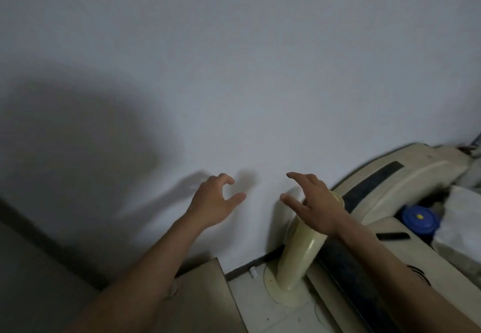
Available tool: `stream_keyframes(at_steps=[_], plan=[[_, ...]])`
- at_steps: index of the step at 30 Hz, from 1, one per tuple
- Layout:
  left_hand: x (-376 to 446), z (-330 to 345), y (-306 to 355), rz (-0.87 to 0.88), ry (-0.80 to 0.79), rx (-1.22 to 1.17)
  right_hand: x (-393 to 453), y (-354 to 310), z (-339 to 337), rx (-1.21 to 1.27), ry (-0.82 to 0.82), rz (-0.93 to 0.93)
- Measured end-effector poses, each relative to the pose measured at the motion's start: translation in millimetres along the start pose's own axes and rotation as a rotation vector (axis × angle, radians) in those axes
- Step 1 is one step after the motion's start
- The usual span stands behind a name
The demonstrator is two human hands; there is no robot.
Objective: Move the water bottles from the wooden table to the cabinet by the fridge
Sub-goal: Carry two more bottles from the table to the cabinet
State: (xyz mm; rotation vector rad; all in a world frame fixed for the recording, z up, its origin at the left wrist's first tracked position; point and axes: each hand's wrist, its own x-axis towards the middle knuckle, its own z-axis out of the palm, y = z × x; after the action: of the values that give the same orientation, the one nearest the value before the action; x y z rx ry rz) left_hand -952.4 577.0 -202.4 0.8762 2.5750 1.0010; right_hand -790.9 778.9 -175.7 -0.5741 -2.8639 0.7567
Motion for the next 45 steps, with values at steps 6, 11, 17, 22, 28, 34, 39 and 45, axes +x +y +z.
stream_keyframes(at_steps=[6, 11, 17, 22, 28, 34, 39, 45], plan=[[8.1, 12.9, 30.8, 0.203, -0.160, 0.032, -95.2, 24.3, -30.7, -0.050, 0.147, 0.212], [-2.2, 31.0, 61.9, 0.318, -0.270, 0.028, -185.0, 39.0, -42.2, -0.096, 0.263, 0.434], [-33.2, 66.0, 130.4, 0.494, -0.413, 0.020, -279.0, 38.4, -57.5, -0.078, 0.348, 0.607], [-75.3, 98.2, 195.5, 0.647, -0.496, 0.002, -346.0, 38.5, -81.3, -0.041, 0.440, 0.686], [-143.4, 140.5, 260.5, 0.768, -0.569, 0.044, -429.5, 50.4, -104.5, -0.045, 0.574, 0.781], [-213.5, 181.3, 313.6, 0.896, -0.641, 0.037, -503.4, 62.6, -116.8, -0.038, 0.628, 0.871], [-260.2, 205.5, 353.4, 1.063, -0.685, 0.024, -541.2, 54.5, -124.2, -0.053, 0.701, 0.943], [-289.0, 235.4, 392.7, 1.198, -0.780, 0.015, -592.3, 47.7, -128.4, -0.073, 0.804, 1.144]])
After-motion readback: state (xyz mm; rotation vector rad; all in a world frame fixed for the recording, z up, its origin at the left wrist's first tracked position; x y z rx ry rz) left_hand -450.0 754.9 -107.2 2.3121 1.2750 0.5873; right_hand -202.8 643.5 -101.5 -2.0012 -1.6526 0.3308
